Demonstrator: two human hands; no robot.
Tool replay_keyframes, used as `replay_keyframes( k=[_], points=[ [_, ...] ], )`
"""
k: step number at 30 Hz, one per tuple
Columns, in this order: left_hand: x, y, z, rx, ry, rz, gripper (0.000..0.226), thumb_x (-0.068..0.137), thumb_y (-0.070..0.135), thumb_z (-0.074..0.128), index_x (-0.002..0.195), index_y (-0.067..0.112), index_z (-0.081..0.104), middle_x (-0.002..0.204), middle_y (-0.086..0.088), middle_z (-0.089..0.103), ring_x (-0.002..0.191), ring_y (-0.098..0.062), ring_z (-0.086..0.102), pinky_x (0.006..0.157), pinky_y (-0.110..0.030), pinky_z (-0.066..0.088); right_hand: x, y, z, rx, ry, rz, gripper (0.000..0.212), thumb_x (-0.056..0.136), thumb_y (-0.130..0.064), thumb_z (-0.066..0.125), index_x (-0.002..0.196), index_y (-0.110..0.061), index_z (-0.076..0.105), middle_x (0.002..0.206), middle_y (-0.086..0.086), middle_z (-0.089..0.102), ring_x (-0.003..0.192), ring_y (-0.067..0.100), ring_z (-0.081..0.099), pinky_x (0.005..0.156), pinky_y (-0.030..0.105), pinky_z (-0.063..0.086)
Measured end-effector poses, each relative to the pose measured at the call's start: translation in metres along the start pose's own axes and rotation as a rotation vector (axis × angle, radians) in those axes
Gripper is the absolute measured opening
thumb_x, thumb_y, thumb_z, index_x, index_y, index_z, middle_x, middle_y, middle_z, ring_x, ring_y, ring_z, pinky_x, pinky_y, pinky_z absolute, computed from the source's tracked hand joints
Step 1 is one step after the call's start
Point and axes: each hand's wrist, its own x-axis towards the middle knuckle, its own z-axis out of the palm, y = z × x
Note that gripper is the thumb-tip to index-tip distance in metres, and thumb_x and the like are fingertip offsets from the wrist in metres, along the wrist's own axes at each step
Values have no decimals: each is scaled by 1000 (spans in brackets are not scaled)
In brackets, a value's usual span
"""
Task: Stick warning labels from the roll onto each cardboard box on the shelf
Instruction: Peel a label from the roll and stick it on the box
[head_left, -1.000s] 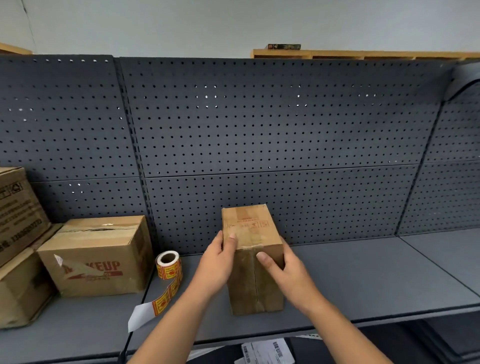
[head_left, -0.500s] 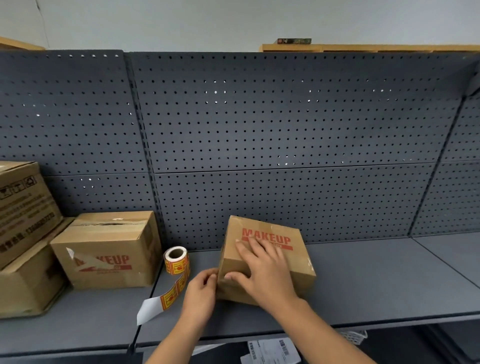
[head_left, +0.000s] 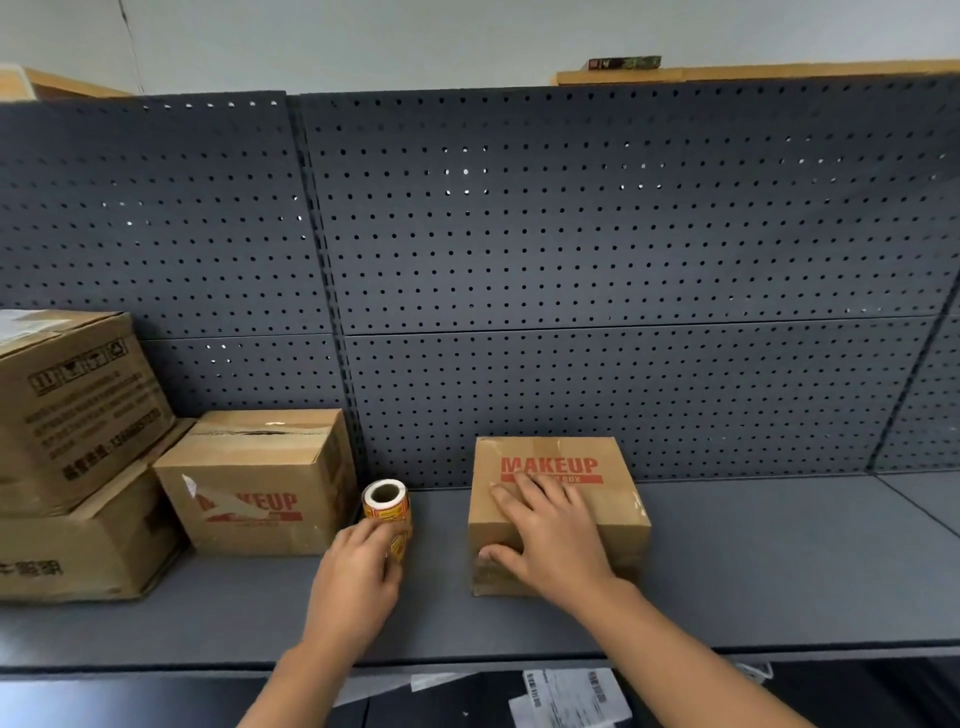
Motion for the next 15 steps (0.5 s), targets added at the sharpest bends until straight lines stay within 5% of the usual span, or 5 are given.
replay_keyframes(
  k=[6, 12, 15],
  points=[
    [-3, -32, -27, 71, -277, -73, 48, 99, 49, 58, 145, 37, 49, 140, 15, 54, 128, -13, 53, 90, -31, 48, 5, -2, -15, 105, -80, -6, 68, 96, -63, 53, 154, -32, 40, 164, 3, 36, 151, 29, 27, 123, 47, 22],
    [-4, -33, -30, 160, -314, -94, 18, 98, 37, 58, 115, 38, 64, 118, 14, 66, 107, -17, 64, 82, -35, 55, 10, -17, -34, 269, -36, -13, 46, 100, -54, 50, 134, -24, 60, 136, -6, 58, 130, 20, 47, 111, 40, 38],
    [-4, -33, -23, 9, -293, -152, 11, 96, 37, 60, 103, 42, 66, 104, 19, 71, 98, -10, 66, 77, -35, 57, 9, -29, -33, 358, 14, -44, 38, 103, -44, 49, 130, -21, 64, 126, -6, 62, 122, 18, 49, 105, 37, 43]
  ],
)
